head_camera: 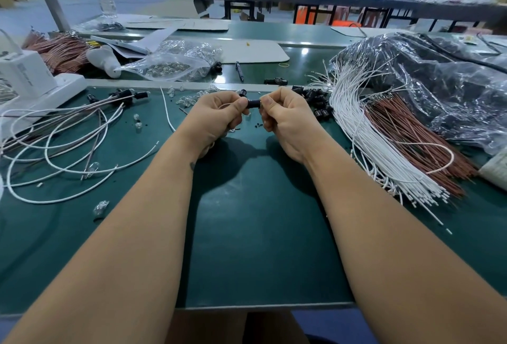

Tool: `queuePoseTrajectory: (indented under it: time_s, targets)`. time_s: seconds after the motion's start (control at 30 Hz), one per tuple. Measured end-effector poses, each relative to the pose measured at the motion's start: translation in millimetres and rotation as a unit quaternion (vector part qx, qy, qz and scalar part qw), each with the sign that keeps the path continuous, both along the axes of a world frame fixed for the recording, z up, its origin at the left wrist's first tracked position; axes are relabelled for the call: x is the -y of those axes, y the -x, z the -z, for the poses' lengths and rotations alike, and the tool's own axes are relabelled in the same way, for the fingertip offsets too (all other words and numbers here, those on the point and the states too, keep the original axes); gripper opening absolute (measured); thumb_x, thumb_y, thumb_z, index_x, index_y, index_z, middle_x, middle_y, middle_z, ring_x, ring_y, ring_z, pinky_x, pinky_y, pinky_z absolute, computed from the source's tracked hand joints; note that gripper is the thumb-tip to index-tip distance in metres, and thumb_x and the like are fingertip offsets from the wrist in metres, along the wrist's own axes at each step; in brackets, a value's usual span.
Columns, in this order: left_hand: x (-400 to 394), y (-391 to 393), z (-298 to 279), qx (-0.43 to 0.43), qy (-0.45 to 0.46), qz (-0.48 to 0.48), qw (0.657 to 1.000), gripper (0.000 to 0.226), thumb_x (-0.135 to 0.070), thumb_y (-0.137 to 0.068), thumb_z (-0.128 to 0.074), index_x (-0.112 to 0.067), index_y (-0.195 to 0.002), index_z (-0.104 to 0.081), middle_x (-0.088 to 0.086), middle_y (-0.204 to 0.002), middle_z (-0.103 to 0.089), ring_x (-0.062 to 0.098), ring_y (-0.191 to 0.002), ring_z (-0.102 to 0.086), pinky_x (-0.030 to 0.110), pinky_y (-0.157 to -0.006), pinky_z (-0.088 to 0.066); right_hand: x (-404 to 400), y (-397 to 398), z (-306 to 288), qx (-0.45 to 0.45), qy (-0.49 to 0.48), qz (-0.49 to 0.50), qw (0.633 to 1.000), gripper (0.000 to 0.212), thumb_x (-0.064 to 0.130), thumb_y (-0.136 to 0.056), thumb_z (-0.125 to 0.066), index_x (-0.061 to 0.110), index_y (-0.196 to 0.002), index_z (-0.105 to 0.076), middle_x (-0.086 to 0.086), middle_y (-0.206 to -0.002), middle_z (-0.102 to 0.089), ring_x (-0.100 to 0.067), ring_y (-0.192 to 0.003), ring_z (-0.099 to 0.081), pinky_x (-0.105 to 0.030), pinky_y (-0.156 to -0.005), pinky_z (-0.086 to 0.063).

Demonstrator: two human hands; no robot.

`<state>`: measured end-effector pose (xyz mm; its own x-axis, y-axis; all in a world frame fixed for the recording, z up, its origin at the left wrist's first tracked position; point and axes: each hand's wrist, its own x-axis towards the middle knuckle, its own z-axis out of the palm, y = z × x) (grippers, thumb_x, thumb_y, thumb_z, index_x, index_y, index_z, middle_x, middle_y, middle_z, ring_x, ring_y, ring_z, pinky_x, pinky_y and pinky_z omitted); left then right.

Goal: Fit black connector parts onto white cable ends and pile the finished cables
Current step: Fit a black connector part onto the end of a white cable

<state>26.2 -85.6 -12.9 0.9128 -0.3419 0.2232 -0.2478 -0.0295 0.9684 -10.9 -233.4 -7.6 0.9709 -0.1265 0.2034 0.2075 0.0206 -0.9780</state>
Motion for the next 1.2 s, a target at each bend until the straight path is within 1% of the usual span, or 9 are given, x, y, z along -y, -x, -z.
queuePoseTrajectory:
  time_s: [0.17, 0.37, 0.47, 0.57, 0.67, 0.8, 0.97, 1.1, 1.2]
  targets:
    - [0, -1, 0, -0.017, 0.0, 0.002, 1.0, 0.029, -0.02, -0.099, -0.051, -0.014, -0.072, -0.059, -0.007, -0.045, -0.044, 0.004, -0.038, -0.031, 0.014, -0.037, -0.024, 1, 0, 0, 0.011, 0.011, 0.003, 1.0, 0.021, 0.003, -0.099, -0.047, 0.008, -0.08, -0.049, -0.006, -0.066, -0.049, -0.012, -0.056, -0.042, -0.021, -0.055, -0.039]
    - [1, -1, -1, -0.032, 0.004, 0.005, 0.999, 0.031, -0.02, -0.1, -0.048, -0.014, -0.071, -0.057, -0.007, -0.044, -0.043, 0.005, -0.038, -0.029, 0.015, -0.037, -0.022, 1, -4, -1, 0.016, 0.013, 0.015, 1.0, 0.017, 0.003, -0.098, -0.05, 0.009, -0.083, -0.052, -0.004, -0.068, -0.052, -0.012, -0.059, -0.046, -0.021, -0.057, -0.042]
    - [0, -1, 0, -0.022, -0.003, 0.008, 1.0, 0.031, -0.021, -0.1, -0.048, -0.016, -0.071, -0.057, -0.008, -0.045, -0.044, 0.004, -0.039, -0.03, 0.015, -0.038, -0.023, 3, -5, 0, -0.006, -0.04, 0.01, 0.999, 0.015, 0.006, -0.098, -0.053, 0.008, -0.083, -0.054, -0.003, -0.065, -0.055, -0.011, -0.055, -0.046, -0.021, -0.053, -0.043]
    - [1, 0, 1, 0.0, -0.009, 0.009, 1.0, 0.028, -0.02, -0.1, -0.05, -0.016, -0.073, -0.058, -0.009, -0.047, -0.046, 0.004, -0.041, -0.032, 0.014, -0.038, -0.024, 5, -5, 0, -0.029, -0.108, -0.009, 0.994, 0.02, 0.006, -0.097, -0.055, 0.006, -0.077, -0.055, -0.001, -0.058, -0.056, -0.011, -0.05, -0.045, -0.021, -0.049, -0.043]
    - [0, 0, 1, 0.011, -0.005, 0.016, 1.0, 0.026, -0.02, -0.1, -0.051, -0.016, -0.075, -0.058, -0.008, -0.047, -0.048, 0.004, -0.041, -0.034, 0.013, -0.038, -0.025, 4, -5, 2, -0.035, -0.14, -0.027, 0.989, 0.025, 0.005, -0.098, -0.052, 0.006, -0.073, -0.051, -0.004, -0.059, -0.053, -0.012, -0.049, -0.043, -0.022, -0.05, -0.041]
    - [-3, 1, 1, 0.016, -0.012, 0.026, 0.999, 0.027, -0.02, -0.099, -0.053, -0.015, -0.073, -0.059, -0.004, -0.049, -0.054, 0.005, -0.038, -0.03, 0.013, -0.038, -0.024, 1, -6, 3, -0.04, -0.126, -0.025, 0.991, 0.027, 0.004, -0.098, -0.05, 0.007, -0.072, -0.048, -0.006, -0.06, -0.051, -0.013, -0.047, -0.042, -0.023, -0.05, -0.038]
    - [-5, 2, -1, 0.014, -0.013, 0.031, 0.999, 0.026, -0.019, -0.099, -0.051, -0.014, -0.074, -0.058, -0.003, -0.051, -0.057, 0.005, -0.037, -0.03, 0.013, -0.038, -0.026, -1, -4, 2, -0.043, -0.118, -0.031, 0.992, 0.028, 0.003, -0.099, -0.048, 0.01, -0.072, -0.046, -0.006, -0.061, -0.049, -0.013, -0.05, -0.04, -0.023, -0.051, -0.037]
    - [-6, -1, -2, -0.006, 0.032, 0.02, 0.999, 0.027, -0.019, -0.101, -0.048, -0.015, -0.076, -0.058, -0.004, -0.048, -0.055, 0.003, -0.035, -0.03, 0.013, -0.036, -0.023, -10, -1, 3, -0.034, -0.069, -0.029, 0.997, 0.028, 0.002, -0.099, -0.048, 0.01, -0.072, -0.044, -0.007, -0.061, -0.049, -0.014, -0.051, -0.039, -0.023, -0.049, -0.033]
    - [-5, -2, -2, -0.002, 0.038, 0.031, 0.999, 0.027, -0.021, -0.101, -0.047, -0.016, -0.076, -0.059, -0.004, -0.051, -0.057, 0.003, -0.035, -0.03, 0.014, -0.037, -0.024, -14, 0, 2, -0.013, -0.113, -0.002, 0.993, 0.023, 0.004, -0.099, -0.049, 0.008, -0.077, -0.047, -0.007, -0.064, -0.049, -0.013, -0.051, -0.04, -0.023, -0.05, -0.036]
